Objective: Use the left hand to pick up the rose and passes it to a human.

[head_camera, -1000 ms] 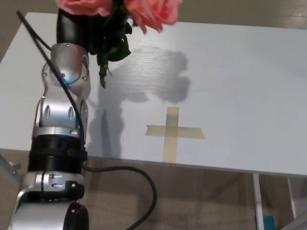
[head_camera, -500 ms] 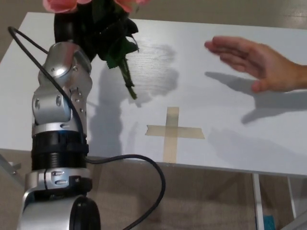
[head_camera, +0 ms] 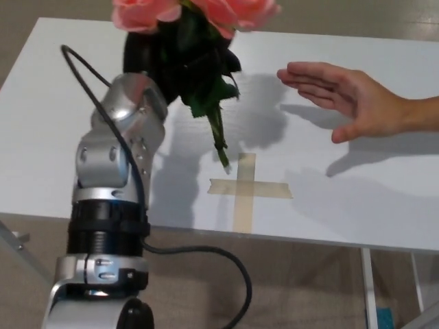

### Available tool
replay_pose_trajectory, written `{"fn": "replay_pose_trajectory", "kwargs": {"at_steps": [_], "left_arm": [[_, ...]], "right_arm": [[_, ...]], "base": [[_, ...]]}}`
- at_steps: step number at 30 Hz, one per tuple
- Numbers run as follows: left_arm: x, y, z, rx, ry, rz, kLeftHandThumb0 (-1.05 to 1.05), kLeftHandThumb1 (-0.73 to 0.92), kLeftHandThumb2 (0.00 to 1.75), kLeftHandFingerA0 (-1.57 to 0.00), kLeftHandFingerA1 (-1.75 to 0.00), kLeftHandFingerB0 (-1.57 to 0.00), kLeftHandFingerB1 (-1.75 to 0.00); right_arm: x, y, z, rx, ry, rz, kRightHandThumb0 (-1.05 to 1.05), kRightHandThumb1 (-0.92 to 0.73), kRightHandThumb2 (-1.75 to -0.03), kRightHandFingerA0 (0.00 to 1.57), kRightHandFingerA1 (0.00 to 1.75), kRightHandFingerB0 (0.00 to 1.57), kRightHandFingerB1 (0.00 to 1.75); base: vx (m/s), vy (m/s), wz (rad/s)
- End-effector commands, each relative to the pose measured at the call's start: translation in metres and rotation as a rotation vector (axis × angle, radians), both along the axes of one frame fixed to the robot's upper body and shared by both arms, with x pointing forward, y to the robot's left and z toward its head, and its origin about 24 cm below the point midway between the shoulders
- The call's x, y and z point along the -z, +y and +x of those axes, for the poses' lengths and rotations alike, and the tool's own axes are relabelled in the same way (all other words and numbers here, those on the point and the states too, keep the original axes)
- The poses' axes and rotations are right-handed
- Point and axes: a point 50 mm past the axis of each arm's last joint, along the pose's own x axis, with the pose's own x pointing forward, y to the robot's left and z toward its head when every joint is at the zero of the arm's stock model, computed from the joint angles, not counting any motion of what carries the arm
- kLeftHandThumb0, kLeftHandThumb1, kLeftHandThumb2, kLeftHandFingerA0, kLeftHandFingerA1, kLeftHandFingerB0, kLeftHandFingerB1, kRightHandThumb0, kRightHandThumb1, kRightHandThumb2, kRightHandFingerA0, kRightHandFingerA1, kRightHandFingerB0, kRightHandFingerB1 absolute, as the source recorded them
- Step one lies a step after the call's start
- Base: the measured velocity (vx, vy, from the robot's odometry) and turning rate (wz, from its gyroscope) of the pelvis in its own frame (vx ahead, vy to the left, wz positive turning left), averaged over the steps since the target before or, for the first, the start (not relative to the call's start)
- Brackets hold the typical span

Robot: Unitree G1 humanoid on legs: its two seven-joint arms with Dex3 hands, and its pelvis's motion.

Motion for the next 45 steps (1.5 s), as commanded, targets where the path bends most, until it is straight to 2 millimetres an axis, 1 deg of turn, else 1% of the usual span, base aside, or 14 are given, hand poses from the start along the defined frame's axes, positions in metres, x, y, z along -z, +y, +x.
{"fn": "replay_pose_trajectory", "kwargs": {"at_steps": [1, 6, 9, 11, 15, 18, 20, 22, 27, 29, 32, 39, 40, 45], "left_arm": [[0.008, -0.022, -0.004, 0.047, 0.030, 0.034, -0.11, 0.80, 0.76, -0.96, -1.46, -0.79, -1.12], [0.010, -0.036, -0.007, 0.070, 0.035, 0.049, -0.11, 0.81, 0.74, -0.92, -1.46, -0.78, -1.12], [0.010, -0.037, -0.007, 0.069, 0.035, 0.050, -0.11, 0.81, 0.74, -0.92, -1.46, -0.78, -1.12], [0.011, -0.057, -0.009, 0.107, 0.048, 0.050, -0.14, 0.77, 0.76, -0.95, -1.44, -0.82, -1.09], [0.010, -0.060, -0.009, 0.110, 0.050, 0.052, -0.14, 0.77, 0.76, -0.95, -1.44, -0.82, -1.09], [0.004, -0.081, -0.011, 0.137, 0.043, 0.009, -0.13, 0.76, 0.78, -0.96, -1.44, -0.83, -1.10], [0.003, -0.085, -0.012, 0.144, 0.041, -0.002, -0.14, 0.75, 0.79, -0.96, -1.43, -0.84, -1.10], [0.000, -0.097, -0.017, 0.172, 0.039, -0.043, -0.15, 0.74, 0.80, -0.97, -1.43, -0.85, -1.09], [-0.002, -0.104, -0.019, 0.185, 0.038, -0.063, -0.15, 0.74, 0.80, -0.97, -1.43, -0.85, -1.09], [-0.005, -0.119, -0.023, 0.217, 0.038, -0.105, -0.14, 0.75, 0.79, -0.97, -1.43, -0.84, -1.08], [-0.007, -0.128, -0.026, 0.230, 0.043, -0.122, -0.16, 0.74, 0.80, -1.01, -1.41, -0.85, -1.07], [-0.007, -0.136, -0.029, 0.240, 0.049, -0.145, -0.15, 0.74, 0.81, -1.01, -1.41, -0.84, -1.07], [-0.008, -0.139, -0.030, 0.248, 0.051, -0.158, -0.15, 0.75, 0.82, -1.00, -1.43, -0.84, -1.07], [-0.019, -0.142, -0.030, 0.268, 0.043, -0.188, -0.12, 0.77, 0.80, -0.97, -1.46, -0.82, -1.08]], "right_arm": [[0.000, -0.002, 0.000, -0.009, 0.019, -0.003, -0.28, -0.71, -0.60, 0.68, 0.44, 0.53, 0.39], [-0.001, -0.001, 0.001, -0.020, 0.018, -0.006, -0.29, -0.70, -0.60, 0.67, 0.44, 0.53, 0.39], [-0.001, -0.001, 0.001, -0.020, 0.018, -0.006, -0.29, -0.70, -0.60, 0.67, 0.44, 0.53, 0.39], [-0.001, -0.002, 0.001, -0.022, 0.015, -0.006, -0.29, -0.70, -0.60, 0.68, 0.44, 0.52, 0.39], [-0.001, -0.002, 0.001, -0.022, 0.015, -0.006, -0.29, -0.70, -0.60, 0.68, 0.44, 0.52, 0.39], [-0.001, 0.000, 0.003, -0.023, 0.010, 0.000, -0.29, -0.69, -0.60, 0.67, 0.44, 0.52, 0.39], [-0.001, 0.000, 0.003, -0.022, 0.010, 0.001, -0.29, -0.69, -0.60, 0.68, 0.44, 0.53, 0.39], [-0.001, 0.001, 0.003, -0.018, 0.009, 0.002, -0.29, -0.69, -0.60, 0.68, 0.44, 0.53, 0.39], [-0.001, 0.001, 0.004, -0.017, 0.007, 0.005, -0.29, -0.70, -0.60, 0.67, 0.44, 0.53, 0.39], [-0.002, 0.002, 0.005, -0.013, 0.000, 0.010, -0.29, -0.69, -0.60, 0.68, 0.44, 0.53, 0.39], [-0.003, 0.003, 0.007, -0.009, -0.003, 0.013, -0.29, -0.69, -0.60, 0.68, 0.44, 0.53, 0.39], [-0.003, 0.004, 0.008, -0.008, -0.006, 0.017, -0.29, -0.69, -0.60, 0.68, 0.45, 0.53, 0.39], [-0.003, 0.004, 0.009, -0.012, -0.007, 0.016, -0.36, -0.61, -0.77, 0.63, 0.54, 0.50, 0.49], [-0.003, 0.003, 0.009, -0.027, -0.008, 0.011, -0.36, -0.61, -0.77, 0.64, 0.55, 0.49, 0.49]], "base": [[0.00, 0.000, 0.00], [0.00, 0.000, 0.00], [0.00, 0.000, 0.00], [0.00, 0.000, 0.00], [0.00, 0.000, 0.00], [0.00, 0.000, 0.00], [0.00, 0.000, 0.00], [0.00, 0.000, 0.00], [0.00, 0.000, 0.00], [0.00, 0.000, 0.00], [0.00, 0.000, 0.00], [0.00, 0.000, 0.00], [0.00, 0.000, 0.00], [0.00, 0.000, 0.00]]}}
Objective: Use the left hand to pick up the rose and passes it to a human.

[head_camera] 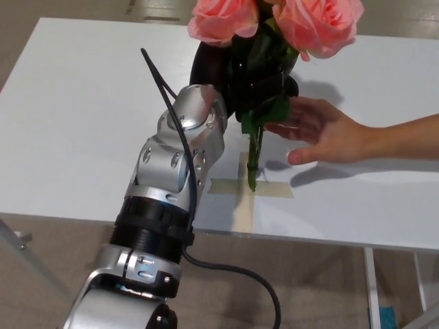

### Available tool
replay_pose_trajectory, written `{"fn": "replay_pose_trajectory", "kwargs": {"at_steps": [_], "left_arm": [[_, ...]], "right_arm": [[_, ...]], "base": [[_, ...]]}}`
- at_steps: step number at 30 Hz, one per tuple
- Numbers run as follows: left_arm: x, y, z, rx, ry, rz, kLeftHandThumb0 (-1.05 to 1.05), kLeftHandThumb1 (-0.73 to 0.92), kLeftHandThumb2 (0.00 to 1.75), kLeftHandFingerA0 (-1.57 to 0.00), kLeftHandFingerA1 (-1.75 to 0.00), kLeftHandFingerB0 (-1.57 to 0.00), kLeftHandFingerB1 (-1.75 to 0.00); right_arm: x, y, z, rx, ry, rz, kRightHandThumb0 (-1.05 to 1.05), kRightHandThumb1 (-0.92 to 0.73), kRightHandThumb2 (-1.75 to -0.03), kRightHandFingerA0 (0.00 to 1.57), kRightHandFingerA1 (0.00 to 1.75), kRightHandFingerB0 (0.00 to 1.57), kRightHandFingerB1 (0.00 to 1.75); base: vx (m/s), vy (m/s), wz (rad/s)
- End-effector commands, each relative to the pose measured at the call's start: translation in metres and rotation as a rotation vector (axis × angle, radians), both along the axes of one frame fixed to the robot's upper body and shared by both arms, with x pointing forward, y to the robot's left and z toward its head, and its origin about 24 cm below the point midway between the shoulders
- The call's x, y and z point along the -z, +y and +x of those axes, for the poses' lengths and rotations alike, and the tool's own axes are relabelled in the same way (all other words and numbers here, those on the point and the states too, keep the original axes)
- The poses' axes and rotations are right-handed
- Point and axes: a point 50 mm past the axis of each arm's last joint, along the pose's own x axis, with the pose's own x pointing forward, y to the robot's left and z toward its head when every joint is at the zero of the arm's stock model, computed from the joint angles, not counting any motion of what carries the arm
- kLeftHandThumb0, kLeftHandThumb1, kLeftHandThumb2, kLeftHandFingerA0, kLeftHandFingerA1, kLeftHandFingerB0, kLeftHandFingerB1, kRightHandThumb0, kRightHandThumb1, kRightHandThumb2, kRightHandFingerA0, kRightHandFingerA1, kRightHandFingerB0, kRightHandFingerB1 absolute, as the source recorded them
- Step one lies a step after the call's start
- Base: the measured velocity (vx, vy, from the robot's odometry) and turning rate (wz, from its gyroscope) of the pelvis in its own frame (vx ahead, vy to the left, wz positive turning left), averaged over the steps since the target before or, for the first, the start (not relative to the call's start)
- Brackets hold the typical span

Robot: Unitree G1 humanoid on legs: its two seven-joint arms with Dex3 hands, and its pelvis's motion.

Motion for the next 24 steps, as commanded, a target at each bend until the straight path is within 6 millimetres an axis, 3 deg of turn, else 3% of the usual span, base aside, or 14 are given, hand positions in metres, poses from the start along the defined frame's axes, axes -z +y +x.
{"fn": "replay_pose_trajectory", "kwargs": {"at_steps": [1, 7, 13, 24], "left_arm": [[-0.031, -0.085, -0.028, 0.202, 0.005, -0.247, -0.12, 0.77, 0.80, -0.96, -1.46, -0.82, -1.08], [-0.037, -0.084, -0.027, 0.206, -0.001, -0.255, -0.13, 0.78, 0.80, -0.96, -1.46, -0.82, -1.08], [-0.064, -0.076, -0.021, 0.202, -0.024, -0.310, -0.14, 0.81, 0.74, -1.00, -1.40, -0.82, -1.09], [-0.065, -0.075, -0.020, 0.201, -0.021, -0.359, -0.14, 0.81, 0.74, -1.01, -1.40, -0.81, -1.10]], "right_arm": [[0.002, 0.000, -0.004, -0.002, 0.016, 0.013, -0.36, -0.61, -0.77, 0.64, 0.55, 0.49, 0.49], [0.003, 0.001, -0.006, 0.005, 0.021, 0.015, -0.36, -0.61, -0.77, 0.64, 0.55, 0.49, 0.49], [0.004, 0.001, -0.007, 0.006, 0.027, 0.017, -0.36, -0.61, -0.77, 0.63, 0.54, 0.48, 0.48], [0.004, 0.001, -0.006, 0.007, 0.024, 0.015, -0.36, -0.61, -0.77, 0.63, 0.54, 0.48, 0.48]], "base": [[0.00, 0.000, 0.00], [0.00, 0.000, 0.00], [0.00, 0.000, 0.00], [0.00, 0.000, 0.00]]}}
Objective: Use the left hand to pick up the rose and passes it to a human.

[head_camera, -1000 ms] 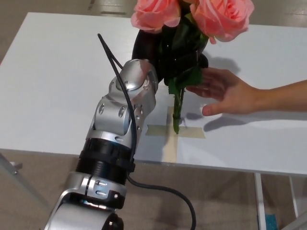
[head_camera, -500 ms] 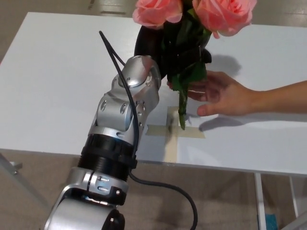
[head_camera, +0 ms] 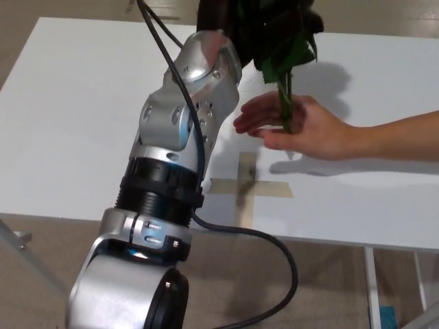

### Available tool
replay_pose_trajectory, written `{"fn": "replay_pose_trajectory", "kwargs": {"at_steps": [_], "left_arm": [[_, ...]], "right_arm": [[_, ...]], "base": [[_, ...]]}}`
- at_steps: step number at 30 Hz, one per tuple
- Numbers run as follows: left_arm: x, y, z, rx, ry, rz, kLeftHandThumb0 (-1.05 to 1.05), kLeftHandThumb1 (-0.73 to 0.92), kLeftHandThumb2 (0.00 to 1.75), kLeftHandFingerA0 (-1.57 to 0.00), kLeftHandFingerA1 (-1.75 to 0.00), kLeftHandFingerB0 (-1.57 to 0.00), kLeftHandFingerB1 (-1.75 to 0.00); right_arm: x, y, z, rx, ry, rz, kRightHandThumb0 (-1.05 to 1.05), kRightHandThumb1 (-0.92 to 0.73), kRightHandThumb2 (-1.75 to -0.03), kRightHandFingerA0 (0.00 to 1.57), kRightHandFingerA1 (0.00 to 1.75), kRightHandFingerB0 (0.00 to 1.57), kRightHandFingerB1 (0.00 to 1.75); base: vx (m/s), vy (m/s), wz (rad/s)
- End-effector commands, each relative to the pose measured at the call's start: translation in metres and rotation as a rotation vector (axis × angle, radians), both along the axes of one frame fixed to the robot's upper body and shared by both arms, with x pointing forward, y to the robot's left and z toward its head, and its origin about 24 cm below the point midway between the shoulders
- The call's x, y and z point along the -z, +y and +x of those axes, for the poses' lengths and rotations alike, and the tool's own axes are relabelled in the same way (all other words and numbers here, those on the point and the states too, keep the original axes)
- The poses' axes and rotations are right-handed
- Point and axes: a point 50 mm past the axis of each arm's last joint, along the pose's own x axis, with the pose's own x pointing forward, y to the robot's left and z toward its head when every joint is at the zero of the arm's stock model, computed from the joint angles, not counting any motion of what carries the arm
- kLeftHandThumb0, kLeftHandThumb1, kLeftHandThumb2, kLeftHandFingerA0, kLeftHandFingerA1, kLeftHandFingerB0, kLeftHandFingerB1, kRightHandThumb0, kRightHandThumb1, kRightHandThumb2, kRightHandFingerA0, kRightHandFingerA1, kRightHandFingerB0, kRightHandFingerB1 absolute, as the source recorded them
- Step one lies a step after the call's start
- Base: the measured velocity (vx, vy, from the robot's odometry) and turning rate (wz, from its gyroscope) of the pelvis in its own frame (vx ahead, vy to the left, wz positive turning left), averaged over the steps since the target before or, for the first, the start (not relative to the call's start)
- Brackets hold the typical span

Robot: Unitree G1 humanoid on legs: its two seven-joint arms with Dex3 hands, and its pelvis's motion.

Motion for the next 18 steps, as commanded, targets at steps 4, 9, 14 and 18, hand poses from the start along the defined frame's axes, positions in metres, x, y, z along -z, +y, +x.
{"fn": "replay_pose_trajectory", "kwargs": {"at_steps": [4, 9, 14, 18], "left_arm": [[0.002, -0.072, -0.026, 0.181, 0.084, -0.170, -0.14, 0.81, 0.73, -1.01, -1.40, -0.82, -1.10], [0.007, -0.076, -0.028, 0.188, 0.100, -0.160, -0.14, 0.81, 0.73, -1.00, -1.41, -0.83, -1.08], [0.013, -0.079, -0.030, 0.202, 0.116, -0.155, -0.14, 0.81, 0.73, -1.01, -1.41, -0.82, -1.08], [0.026, -0.082, -0.034, 0.215, 0.133, -0.151, -0.14, 0.81, 0.75, -1.01, -1.43, -0.83, -1.08]], "right_arm": [[0.002, 0.002, -0.003, 0.006, 0.016, 0.017, -0.36, -0.61, -0.77, 0.63, 0.54, 0.49, 0.48], [0.001, 0.002, -0.001, -0.006, 0.014, 0.012, -0.36, -0.61, -0.77, 0.64, 0.54, 0.49, 0.48], [0.002, 0.002, -0.002, -0.011, 0.016, 0.011, -0.36, -0.61, -0.77, 0.64, 0.54, 0.49, 0.48], [0.002, 0.003, -0.003, -0.014, 0.015, 0.011, -0.36, -0.61, -0.77, 0.64, 0.55, 0.49, 0.48]], "base": [[0.00, 0.000, 0.00], [0.00, 0.000, 0.00], [0.00, 0.000, 0.00], [0.00, 0.000, 0.00]]}}
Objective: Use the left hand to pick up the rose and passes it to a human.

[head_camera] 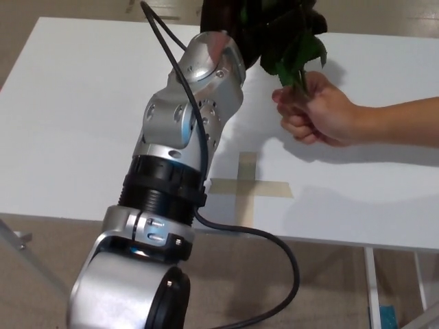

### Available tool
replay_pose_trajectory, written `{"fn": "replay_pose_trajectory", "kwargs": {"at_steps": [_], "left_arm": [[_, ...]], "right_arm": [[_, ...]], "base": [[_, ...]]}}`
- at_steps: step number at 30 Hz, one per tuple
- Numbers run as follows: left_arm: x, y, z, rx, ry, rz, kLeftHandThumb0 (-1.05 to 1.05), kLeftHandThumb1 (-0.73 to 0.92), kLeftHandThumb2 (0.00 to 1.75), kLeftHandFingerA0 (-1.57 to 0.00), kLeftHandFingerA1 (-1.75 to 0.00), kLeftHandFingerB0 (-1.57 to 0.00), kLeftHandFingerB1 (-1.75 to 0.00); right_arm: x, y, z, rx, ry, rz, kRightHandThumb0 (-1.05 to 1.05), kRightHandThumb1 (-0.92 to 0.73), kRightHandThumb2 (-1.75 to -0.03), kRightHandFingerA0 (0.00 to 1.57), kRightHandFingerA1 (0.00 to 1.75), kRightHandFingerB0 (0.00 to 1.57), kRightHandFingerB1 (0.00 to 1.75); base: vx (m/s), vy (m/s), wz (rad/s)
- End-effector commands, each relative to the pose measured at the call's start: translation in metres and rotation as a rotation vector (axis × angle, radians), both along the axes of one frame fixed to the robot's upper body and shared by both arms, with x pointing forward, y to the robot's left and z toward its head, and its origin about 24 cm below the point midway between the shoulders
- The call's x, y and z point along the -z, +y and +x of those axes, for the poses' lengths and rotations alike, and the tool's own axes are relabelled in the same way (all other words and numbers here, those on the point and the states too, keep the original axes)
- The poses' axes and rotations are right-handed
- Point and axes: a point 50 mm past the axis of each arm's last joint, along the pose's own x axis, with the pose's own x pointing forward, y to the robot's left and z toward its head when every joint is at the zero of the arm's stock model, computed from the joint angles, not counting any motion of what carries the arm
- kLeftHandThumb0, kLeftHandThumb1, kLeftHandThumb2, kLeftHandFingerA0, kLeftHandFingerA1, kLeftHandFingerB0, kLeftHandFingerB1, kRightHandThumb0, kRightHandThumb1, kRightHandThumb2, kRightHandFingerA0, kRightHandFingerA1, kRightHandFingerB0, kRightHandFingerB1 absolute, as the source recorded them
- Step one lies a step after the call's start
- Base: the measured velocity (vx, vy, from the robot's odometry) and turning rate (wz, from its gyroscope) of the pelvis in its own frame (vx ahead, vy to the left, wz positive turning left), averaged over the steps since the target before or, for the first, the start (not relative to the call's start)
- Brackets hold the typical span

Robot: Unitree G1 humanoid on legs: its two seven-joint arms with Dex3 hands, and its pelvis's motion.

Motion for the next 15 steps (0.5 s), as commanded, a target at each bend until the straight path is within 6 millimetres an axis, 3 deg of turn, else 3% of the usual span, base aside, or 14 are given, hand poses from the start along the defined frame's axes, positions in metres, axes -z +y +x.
{"fn": "replay_pose_trajectory", "kwargs": {"at_steps": [1, 3, 9, 15], "left_arm": [[0.018, -0.076, -0.034, 0.202, 0.096, -0.157, -0.14, 0.81, 0.75, -1.01, -1.43, -0.83, -1.08], [0.018, -0.076, -0.034, 0.202, 0.096, -0.157, -0.14, 0.81, 0.75, -1.01, -1.43, -0.83, -1.08], [0.045, -0.079, -0.041, 0.205, 0.158, -0.140, -0.14, 0.79, 0.79, -1.03, -1.44, -0.81, -1.13], [0.052, -0.078, -0.042, 0.208, 0.174, -0.124, -0.14, 0.78, 0.79, -1.01, -1.44, -0.81, -1.13]], "right_arm": [[0.003, 0.002, -0.004, -0.010, 0.018, 0.011, -0.36, -0.61, -0.77, 0.64, 0.55, 0.49, 0.48], [0.003, 0.002, -0.004, -0.010, 0.018, 0.011, -0.36, -0.61, -0.77, 0.64, 0.55, 0.49, 0.48], [0.004, 0.002, -0.006, -0.004, 0.022, 0.016, -0.36, -0.61, -0.77, 0.64, 0.55, 0.50, 0.49], [0.004, 0.003, -0.005, -0.003, 0.023, 0.020, -0.36, -0.61, -0.77, 0.64, 0.55, 0.50, 0.49]], "base": [[0.00, 0.000, 0.00], [0.00, 0.000, 0.00], [0.00, 0.000, 0.00], [0.00, 0.000, 0.00]]}}
